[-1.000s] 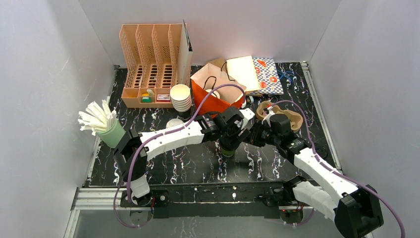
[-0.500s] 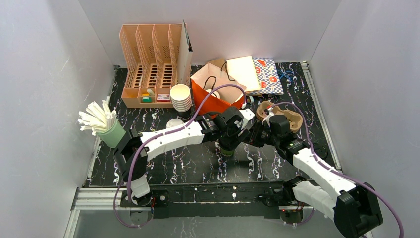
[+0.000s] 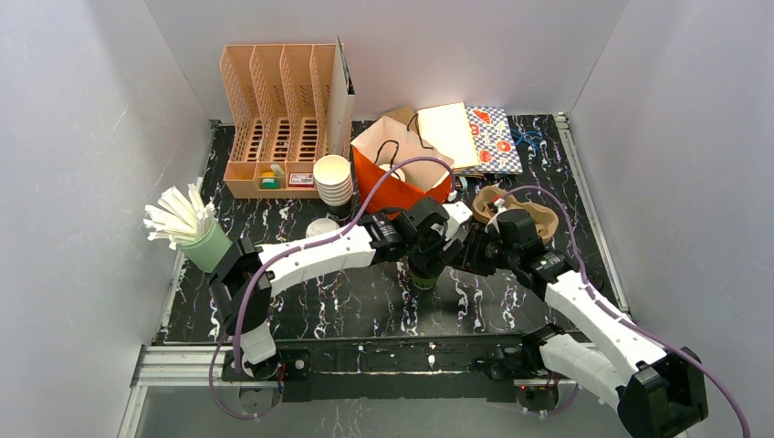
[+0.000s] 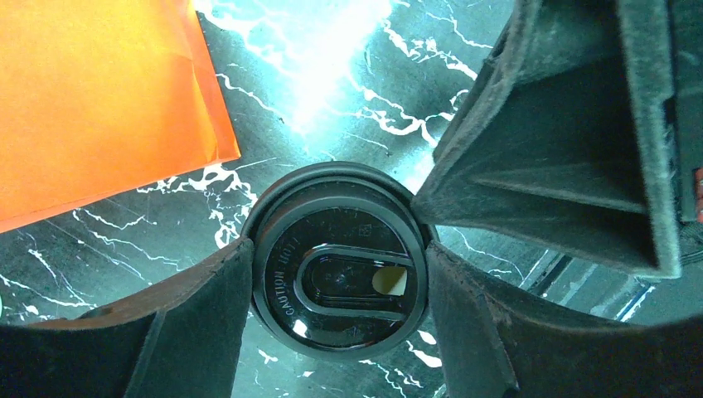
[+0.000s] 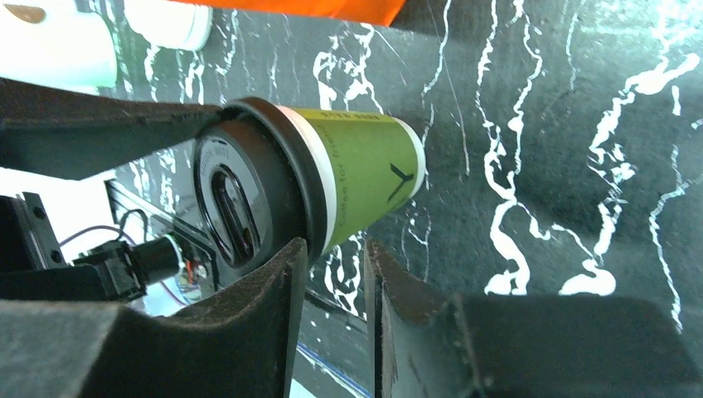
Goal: Pack the takeout coffee
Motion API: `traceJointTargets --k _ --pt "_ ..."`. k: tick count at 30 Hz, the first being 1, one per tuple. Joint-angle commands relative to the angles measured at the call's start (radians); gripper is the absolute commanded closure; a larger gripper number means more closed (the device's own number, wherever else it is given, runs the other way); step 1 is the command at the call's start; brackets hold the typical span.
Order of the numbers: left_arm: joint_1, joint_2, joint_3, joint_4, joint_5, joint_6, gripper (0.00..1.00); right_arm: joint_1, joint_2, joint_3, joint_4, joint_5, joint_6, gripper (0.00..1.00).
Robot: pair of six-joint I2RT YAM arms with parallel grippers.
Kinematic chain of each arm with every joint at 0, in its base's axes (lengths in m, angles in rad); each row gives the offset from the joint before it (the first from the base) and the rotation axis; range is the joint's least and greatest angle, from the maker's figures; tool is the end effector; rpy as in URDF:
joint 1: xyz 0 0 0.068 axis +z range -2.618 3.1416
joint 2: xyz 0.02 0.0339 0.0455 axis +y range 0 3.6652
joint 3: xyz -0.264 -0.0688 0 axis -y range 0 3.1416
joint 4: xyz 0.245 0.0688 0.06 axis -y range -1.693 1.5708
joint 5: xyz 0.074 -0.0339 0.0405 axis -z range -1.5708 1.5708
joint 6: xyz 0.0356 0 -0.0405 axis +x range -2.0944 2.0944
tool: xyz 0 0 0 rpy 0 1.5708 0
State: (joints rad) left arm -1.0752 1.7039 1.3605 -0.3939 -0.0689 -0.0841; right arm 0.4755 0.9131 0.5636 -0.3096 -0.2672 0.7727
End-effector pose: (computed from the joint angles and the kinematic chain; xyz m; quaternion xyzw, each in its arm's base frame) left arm 0.1862 -0.3393 0.2755 0.4223 0.8106 -0.1952 0.3557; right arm 0.1691 0.0976 0.2286 0.0738 0.8888 0.3520 0.2842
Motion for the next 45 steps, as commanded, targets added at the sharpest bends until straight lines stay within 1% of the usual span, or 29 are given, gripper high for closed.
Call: traceJointTargets --k 1,4,8,10,13,16,18,22,27,30,33,38,42,45 --pt "0.003 -0.008 -0.053 -0.087 0.124 0.0 0.44 0.006 -0.011 0.088 -0.172 0.042 -0.101 0.6" --pt "0.003 -0.022 -0.056 -0.1 0.159 0.038 0.43 0.006 -0.031 0.097 -0.175 0.052 -0.108 0.61" --pt "0.003 -0.049 -0.057 -0.126 0.178 0.08 0.4 0.003 -0.094 0.068 -0.128 0.056 -0.1 0.63" --pt "0.003 -0.062 -0.063 -0.131 0.19 0.108 0.39 -0.006 -0.086 0.062 -0.098 0.014 -0.101 0.65" --pt "0.003 -0.081 -0.082 -0.131 0.215 0.129 0.37 -0.028 -0.032 0.084 -0.069 -0.082 -0.111 0.66" --pt "0.003 -0.092 -0.1 -0.132 0.21 0.147 0.37 -0.042 -0.044 0.042 0.03 -0.166 -0.084 0.65" --pt "0.002 -0.098 -0.106 -0.135 0.203 0.159 0.37 -0.053 -0.062 0.005 0.088 -0.195 -0.066 0.65" --pt "-0.006 -0.11 -0.11 -0.139 0.178 0.185 0.37 -0.073 -0.096 -0.073 0.185 -0.228 -0.039 0.64" --pt "-0.023 -0.131 -0.113 -0.147 0.131 0.231 0.37 -0.083 -0.114 -0.178 0.38 -0.259 0.052 0.65" --pt "-0.033 -0.144 -0.118 -0.153 0.123 0.254 0.37 -0.083 -0.121 -0.216 0.454 -0.262 0.091 0.67" --pt "-0.041 -0.155 -0.125 -0.158 0.131 0.265 0.37 -0.084 -0.116 -0.222 0.472 -0.27 0.09 0.66" --pt "-0.044 -0.166 -0.146 -0.157 0.135 0.267 0.37 -0.083 -0.083 -0.217 0.496 -0.332 0.075 0.62" --pt "-0.045 -0.175 -0.165 -0.149 0.13 0.264 0.37 -0.081 -0.041 -0.21 0.504 -0.37 0.058 0.59" --pt "-0.045 -0.188 -0.183 -0.128 0.122 0.261 0.37 -0.069 -0.006 -0.201 0.498 -0.385 0.04 0.59"
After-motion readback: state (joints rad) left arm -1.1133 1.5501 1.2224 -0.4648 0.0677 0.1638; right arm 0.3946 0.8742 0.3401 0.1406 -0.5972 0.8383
